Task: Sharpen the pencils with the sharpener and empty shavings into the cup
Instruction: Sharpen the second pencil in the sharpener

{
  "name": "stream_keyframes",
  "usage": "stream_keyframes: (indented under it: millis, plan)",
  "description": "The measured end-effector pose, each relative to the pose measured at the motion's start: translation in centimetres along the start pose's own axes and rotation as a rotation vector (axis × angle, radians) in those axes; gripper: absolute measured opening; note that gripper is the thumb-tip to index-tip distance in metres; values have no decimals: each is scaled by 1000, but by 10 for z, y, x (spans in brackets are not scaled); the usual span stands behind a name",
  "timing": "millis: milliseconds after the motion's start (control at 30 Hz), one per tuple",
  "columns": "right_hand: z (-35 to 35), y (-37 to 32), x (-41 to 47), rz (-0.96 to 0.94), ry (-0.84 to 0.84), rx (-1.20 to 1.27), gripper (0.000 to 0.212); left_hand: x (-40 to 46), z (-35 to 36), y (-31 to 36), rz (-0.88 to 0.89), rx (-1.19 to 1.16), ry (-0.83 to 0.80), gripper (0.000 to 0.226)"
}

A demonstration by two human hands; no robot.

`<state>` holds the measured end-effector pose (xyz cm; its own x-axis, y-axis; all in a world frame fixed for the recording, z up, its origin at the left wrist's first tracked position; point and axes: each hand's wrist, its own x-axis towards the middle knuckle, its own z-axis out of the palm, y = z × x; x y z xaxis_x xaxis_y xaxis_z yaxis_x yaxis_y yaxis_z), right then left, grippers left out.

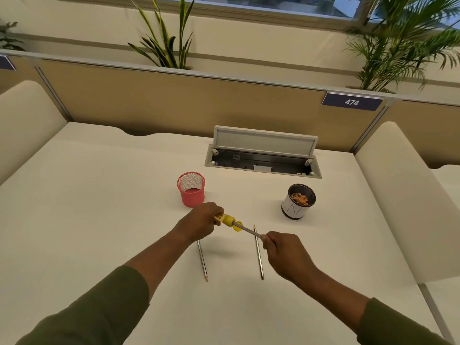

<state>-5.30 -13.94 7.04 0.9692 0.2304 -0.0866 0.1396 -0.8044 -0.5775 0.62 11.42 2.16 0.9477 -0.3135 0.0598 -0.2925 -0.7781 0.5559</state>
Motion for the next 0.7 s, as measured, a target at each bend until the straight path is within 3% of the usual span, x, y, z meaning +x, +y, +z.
stream_keyframes:
  millis: [67,100,167,200,267,367,433,567,700]
  plan:
    - [-1,-11,5,561,-182,720,33,1,-2,-2,42,16,15,30]
    - [-2,-12,8,733,-255,949,31,1,-4,-2,52,17,16,31]
    - [-5,-13,12,778,-320,999,30,1,-6,-4,39,22,4,29]
    - [-6,-15,13,736,-330,952,31,1,-6,-5,24,25,-8,28]
    - [-4,-17,11,506,-269,632,28,-1,-7,-9,-9,27,-44,27]
    - [4,-10,6,-61,-84,-64,15,-2,-8,-14,-61,-23,-66,27]
    - [4,3,6,-362,42,-367,20,-3,-8,-15,-98,-59,-88,30]
    - [-3,23,10,-558,127,-592,20,-4,-9,-12,-86,-77,-124,29]
    - [3,27,7,-557,165,-502,27,-4,-6,-3,-97,-111,-44,33]
